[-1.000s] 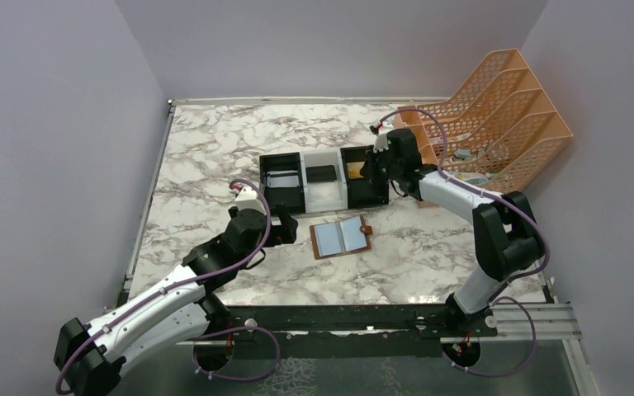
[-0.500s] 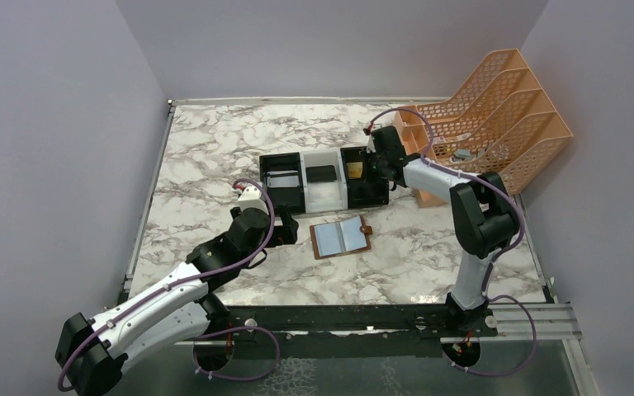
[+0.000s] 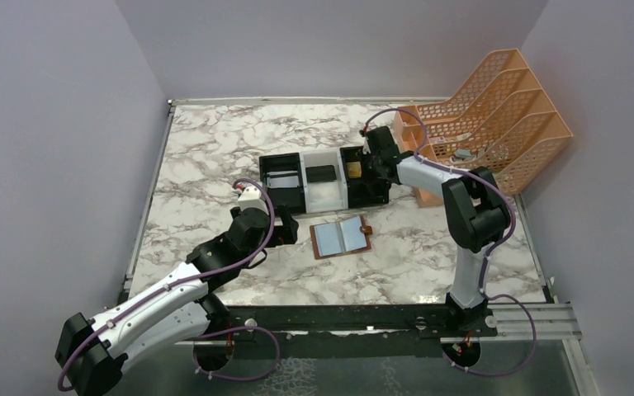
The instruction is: Take the credit cards out of the card holder
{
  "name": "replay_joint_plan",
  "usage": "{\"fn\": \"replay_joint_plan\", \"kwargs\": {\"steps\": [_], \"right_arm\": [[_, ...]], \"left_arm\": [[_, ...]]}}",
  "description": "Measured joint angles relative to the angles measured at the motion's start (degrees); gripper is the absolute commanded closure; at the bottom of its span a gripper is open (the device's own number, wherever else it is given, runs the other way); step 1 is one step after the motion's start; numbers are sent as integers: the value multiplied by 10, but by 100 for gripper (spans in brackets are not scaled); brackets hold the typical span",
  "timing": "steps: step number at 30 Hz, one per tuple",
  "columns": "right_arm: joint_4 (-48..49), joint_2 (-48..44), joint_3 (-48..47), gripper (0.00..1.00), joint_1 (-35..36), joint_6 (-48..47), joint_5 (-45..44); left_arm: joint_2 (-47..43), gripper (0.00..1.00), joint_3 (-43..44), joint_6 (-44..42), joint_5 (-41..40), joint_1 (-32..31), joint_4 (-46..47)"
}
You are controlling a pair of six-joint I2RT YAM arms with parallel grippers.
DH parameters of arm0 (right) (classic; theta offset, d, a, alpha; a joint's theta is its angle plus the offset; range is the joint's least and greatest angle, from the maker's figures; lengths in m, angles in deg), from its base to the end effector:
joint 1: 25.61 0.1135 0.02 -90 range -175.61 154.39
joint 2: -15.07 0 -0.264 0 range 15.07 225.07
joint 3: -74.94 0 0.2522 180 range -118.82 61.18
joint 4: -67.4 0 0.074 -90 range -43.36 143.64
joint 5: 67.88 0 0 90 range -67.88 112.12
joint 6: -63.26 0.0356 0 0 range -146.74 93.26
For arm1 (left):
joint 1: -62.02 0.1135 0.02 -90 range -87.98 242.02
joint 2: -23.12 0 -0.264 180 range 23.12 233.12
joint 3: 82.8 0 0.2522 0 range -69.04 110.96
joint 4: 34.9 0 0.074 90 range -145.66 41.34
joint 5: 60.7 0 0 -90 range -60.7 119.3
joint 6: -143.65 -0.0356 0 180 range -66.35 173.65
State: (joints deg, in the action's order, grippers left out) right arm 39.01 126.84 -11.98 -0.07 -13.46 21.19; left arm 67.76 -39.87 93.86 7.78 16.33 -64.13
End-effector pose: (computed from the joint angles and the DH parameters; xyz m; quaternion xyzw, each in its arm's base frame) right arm 0.3723 0.1773 0.1649 -0.0988 0.9438 0.0975 0.2999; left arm 0.1324 -0.1169 0.2364 -0.0511 0.8582 -0.2110 0.4651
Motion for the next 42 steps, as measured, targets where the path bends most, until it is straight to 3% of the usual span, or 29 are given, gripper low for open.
{"fn": "replay_joint_plan", "kwargs": {"steps": [42], "right_arm": [[44,40,-28,91,33,30,-160]], "left_arm": [[1,1,0,2,0,0,0]]}}
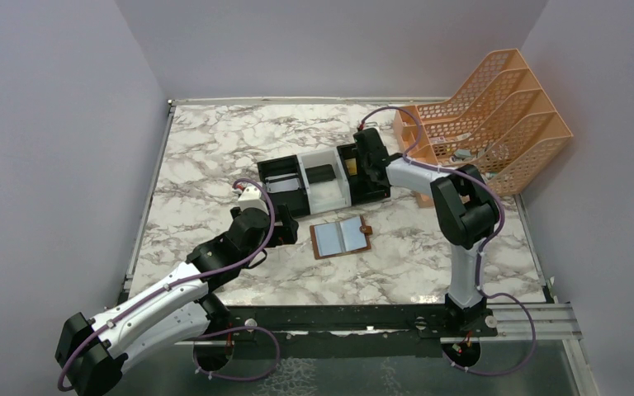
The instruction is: Take the credit cards out of the card holder
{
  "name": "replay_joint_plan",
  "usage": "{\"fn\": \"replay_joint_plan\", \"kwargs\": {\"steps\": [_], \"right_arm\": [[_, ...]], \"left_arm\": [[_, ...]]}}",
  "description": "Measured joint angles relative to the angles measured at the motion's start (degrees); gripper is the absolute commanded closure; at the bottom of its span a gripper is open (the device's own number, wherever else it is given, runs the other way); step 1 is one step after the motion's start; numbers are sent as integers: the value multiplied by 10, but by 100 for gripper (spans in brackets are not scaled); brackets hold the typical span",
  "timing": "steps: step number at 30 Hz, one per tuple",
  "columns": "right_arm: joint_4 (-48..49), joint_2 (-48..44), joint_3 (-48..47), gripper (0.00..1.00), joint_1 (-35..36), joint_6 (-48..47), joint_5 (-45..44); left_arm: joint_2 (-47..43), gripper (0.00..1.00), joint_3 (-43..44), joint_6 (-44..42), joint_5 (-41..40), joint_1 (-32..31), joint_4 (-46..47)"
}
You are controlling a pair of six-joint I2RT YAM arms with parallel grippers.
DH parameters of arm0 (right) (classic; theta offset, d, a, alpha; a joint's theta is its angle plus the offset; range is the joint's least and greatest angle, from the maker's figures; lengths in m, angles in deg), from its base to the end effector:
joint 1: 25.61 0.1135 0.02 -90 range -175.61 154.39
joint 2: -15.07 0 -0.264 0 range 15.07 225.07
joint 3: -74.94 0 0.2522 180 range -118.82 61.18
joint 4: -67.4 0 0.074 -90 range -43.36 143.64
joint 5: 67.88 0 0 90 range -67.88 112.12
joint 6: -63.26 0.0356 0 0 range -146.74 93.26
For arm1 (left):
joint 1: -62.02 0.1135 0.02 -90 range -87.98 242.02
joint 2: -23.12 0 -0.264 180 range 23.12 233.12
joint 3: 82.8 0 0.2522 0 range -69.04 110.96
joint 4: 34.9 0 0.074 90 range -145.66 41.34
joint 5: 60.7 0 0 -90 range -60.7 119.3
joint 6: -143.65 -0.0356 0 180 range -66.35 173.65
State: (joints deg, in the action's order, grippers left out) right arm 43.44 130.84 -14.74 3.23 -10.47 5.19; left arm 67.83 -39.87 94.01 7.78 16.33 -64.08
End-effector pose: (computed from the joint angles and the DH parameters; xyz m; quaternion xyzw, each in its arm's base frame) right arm 0.3822 0.1987 0.1575 -0.0518 0.9295 0.0018 0.3651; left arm 0.1325 -0.1170 0.2363 -0.0521 0.8582 -0.2115 0.4647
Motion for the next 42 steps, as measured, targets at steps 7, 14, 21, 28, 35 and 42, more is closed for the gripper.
{"fn": "replay_joint_plan", "kwargs": {"steps": [7,14,21,28,35,42], "right_arm": [[5,-32,32,68,1,4,1],[16,-216,115,19,1,26,21],[83,-409,271,21,1,78,106],[114,-440,375,27,83,131,165],[110,-353,339,34,198,128,143],[70,-250,279,37,245,123,79]], "left_arm": [[0,1,0,0,0,0,0],[0,1,0,0,2,0,0],[3,1,0,2,7,2,10],[19,1,0,5,9,3,12],[19,1,0,15,9,3,10],[0,1,0,26,7,3,-3]]}}
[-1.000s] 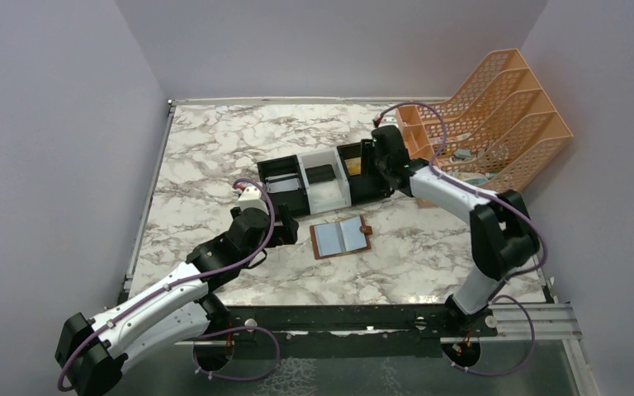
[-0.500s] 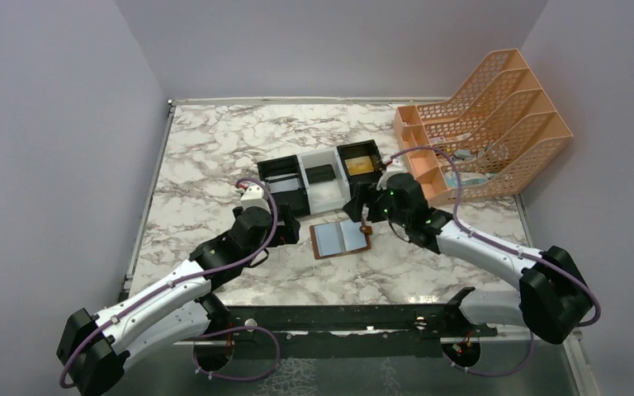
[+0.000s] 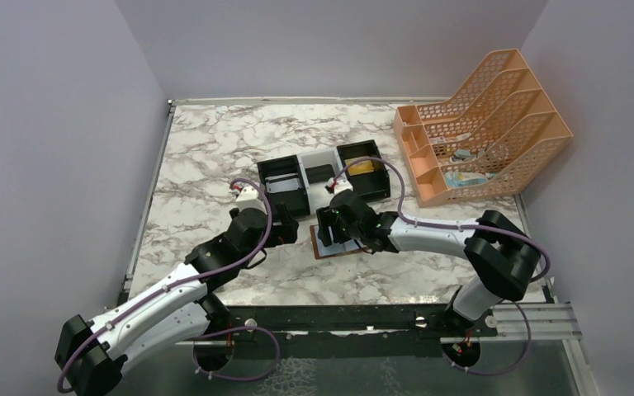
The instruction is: Take the credit cards out of the card holder
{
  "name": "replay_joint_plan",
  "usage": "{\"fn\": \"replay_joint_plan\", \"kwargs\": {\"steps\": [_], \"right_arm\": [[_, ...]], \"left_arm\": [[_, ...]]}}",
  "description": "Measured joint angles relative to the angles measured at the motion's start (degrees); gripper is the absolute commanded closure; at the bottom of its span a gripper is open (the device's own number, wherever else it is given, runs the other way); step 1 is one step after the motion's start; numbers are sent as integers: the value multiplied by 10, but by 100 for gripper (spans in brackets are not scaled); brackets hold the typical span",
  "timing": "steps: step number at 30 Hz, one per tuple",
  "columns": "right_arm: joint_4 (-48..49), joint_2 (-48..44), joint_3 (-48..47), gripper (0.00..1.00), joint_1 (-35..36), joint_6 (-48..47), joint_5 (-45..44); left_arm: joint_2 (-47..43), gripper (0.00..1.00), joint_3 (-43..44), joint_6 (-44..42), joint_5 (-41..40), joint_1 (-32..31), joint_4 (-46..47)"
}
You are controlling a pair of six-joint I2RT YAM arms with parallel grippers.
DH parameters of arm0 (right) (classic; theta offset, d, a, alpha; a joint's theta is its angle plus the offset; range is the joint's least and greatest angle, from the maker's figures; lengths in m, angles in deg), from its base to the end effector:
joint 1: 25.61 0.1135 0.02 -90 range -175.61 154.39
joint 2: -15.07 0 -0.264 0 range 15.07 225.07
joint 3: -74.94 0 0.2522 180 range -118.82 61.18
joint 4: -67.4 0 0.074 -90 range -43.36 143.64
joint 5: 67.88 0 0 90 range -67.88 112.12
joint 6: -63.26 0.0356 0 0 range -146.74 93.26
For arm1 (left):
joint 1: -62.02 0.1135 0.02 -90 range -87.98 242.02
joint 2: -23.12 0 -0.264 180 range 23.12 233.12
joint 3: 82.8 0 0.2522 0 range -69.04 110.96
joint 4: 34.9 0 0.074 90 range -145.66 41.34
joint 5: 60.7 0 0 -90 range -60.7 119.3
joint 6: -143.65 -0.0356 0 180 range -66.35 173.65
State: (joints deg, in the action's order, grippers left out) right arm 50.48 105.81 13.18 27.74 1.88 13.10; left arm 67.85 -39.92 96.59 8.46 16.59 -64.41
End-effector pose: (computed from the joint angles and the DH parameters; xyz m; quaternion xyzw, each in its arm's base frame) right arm 0.1955 0.2534 0.1769 -0.1690 0.9089 0.1904 0.3303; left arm 0.1326 -0.1166 0.2353 -0.0699 0.8592 -0.2226 0.4553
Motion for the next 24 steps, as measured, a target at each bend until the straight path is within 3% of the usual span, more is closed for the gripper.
{"fn": "replay_joint_plan", "kwargs": {"steps": [19,24], "right_arm": [[-68,95,-78,37,21,2,-71],[-67,95,-78,49,21,1,-71]], "left_arm": [[-12,1,0,2,-5,0,-4],[-6,1,0,2,-4,0,-4]]}}
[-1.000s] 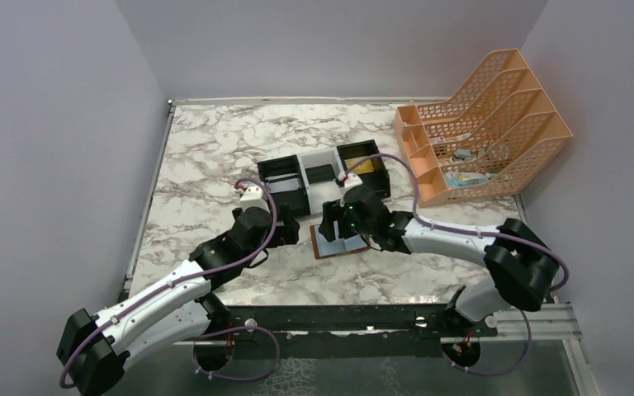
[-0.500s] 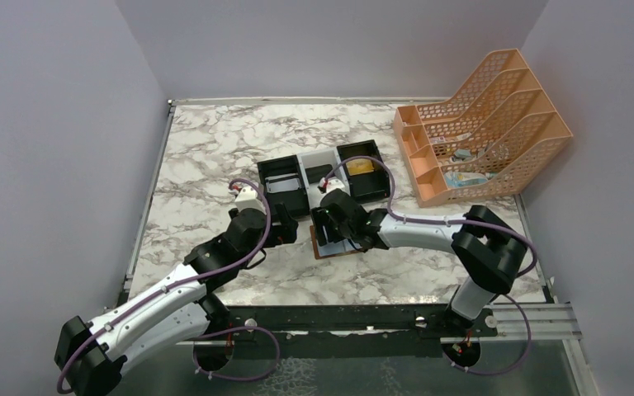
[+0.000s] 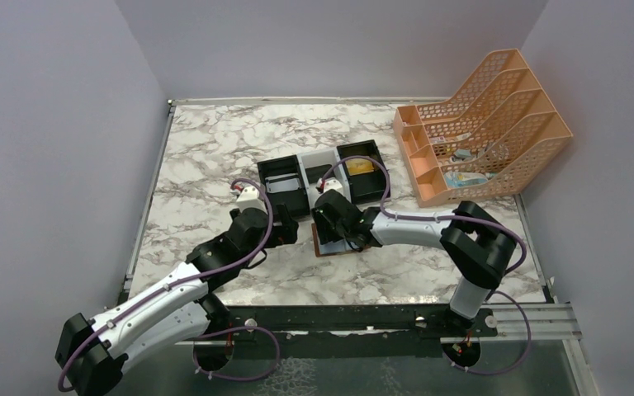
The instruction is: Take the credit cards out of the card holder
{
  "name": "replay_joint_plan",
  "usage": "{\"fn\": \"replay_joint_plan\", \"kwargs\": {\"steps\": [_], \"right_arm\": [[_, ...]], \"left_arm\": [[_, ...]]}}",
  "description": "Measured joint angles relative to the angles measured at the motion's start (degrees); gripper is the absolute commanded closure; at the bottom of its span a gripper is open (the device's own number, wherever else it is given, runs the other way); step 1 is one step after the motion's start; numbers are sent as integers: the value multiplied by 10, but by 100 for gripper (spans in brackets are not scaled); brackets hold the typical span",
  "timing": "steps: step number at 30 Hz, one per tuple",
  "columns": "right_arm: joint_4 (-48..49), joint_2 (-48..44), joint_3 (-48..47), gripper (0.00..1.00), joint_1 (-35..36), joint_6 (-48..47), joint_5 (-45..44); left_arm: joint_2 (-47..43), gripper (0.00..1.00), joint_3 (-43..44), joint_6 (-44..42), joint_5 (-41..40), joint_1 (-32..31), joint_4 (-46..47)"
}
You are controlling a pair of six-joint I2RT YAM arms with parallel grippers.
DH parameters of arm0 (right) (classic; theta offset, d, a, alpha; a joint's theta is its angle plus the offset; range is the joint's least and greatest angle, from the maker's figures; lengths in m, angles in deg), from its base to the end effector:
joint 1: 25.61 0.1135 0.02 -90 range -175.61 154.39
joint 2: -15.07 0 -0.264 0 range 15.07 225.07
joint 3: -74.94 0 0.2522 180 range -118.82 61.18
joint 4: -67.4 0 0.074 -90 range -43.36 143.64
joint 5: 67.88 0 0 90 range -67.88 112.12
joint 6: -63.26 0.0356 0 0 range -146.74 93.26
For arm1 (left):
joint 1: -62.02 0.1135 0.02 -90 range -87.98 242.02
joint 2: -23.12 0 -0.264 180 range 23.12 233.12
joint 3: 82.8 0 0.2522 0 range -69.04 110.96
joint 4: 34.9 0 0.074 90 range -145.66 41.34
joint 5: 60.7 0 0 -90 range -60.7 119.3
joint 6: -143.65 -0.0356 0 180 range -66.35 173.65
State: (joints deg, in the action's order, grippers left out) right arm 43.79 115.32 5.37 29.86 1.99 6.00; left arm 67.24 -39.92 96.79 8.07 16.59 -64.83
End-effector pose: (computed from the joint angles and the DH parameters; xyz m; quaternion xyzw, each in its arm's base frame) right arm 0.2049 0.2803 0.1567 -0.1761 0.9268 0.1045 0.3147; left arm 0.1315 -0.1151 0.2364 -0.0733 0.8578 -0.2222 0.4576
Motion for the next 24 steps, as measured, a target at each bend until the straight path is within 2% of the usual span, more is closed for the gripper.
{"fn": "replay_joint_plan", "kwargs": {"steps": [3,9,14,20,24], "right_arm": [[10,0,3,58,0,-2,6],[60,-11,29,61,-2,-5,42],[102,-32,67,81,-17,0,89],[136,-47,100,82,-43,13,142],[160,-56,121,89,-62,24,177]], "left_arm": [[9,1,0,0,3,0,0],[24,1,0,0,18,0,6],[43,1,0,-2,35,0,18],[68,1,0,-6,54,0,29],[83,4,0,-12,68,1,39]]}}
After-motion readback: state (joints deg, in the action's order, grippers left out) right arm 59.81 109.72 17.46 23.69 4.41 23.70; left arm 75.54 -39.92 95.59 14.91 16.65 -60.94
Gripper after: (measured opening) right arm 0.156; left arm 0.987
